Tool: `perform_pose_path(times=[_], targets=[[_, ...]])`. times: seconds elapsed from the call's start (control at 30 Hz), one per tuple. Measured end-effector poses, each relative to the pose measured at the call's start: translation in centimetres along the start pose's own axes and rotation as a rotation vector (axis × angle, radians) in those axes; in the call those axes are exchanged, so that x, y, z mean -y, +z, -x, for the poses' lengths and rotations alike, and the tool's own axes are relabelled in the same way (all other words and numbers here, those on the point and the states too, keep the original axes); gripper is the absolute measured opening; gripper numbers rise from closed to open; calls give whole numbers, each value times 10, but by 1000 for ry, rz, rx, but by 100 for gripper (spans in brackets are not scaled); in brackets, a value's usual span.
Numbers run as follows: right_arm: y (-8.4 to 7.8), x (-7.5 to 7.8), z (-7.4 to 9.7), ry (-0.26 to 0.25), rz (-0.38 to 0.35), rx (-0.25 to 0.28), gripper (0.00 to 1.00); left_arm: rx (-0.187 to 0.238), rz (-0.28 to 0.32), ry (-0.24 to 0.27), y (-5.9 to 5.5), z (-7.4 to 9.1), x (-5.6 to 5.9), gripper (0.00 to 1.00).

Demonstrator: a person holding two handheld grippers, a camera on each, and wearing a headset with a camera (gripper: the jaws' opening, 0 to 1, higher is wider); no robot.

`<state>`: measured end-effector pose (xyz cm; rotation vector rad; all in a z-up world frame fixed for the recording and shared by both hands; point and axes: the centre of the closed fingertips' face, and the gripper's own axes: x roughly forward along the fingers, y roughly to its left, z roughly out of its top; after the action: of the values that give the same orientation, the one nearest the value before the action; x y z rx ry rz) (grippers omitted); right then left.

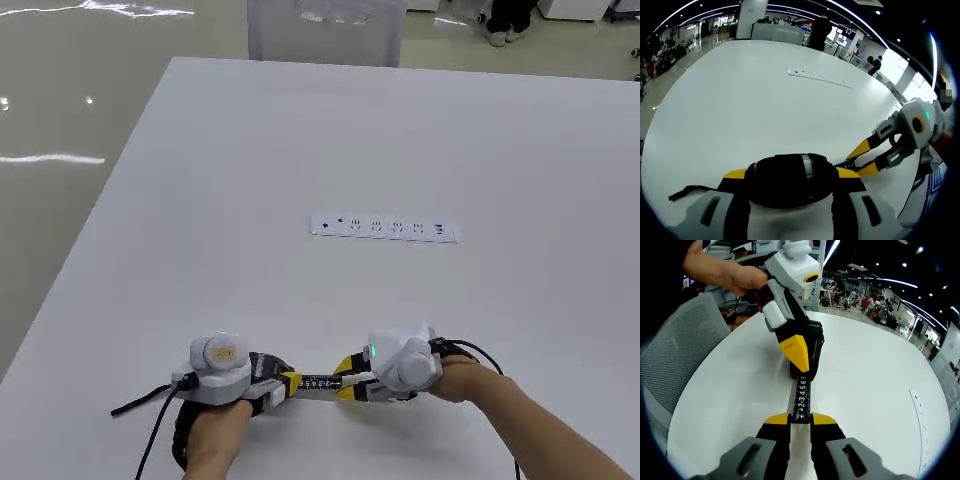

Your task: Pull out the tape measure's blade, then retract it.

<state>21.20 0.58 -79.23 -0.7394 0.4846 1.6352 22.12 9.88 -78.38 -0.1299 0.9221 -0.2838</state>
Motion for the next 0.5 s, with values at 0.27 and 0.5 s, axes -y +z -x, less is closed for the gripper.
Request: perform_pose_path(times=[0.27,0.5], targets=[[2,0,-4,1,2,2,14,-2,-4,-3,1,0,0,62],[4,1,-7,1,0,4,14,-2,-5,0,0,-2,-1,62]])
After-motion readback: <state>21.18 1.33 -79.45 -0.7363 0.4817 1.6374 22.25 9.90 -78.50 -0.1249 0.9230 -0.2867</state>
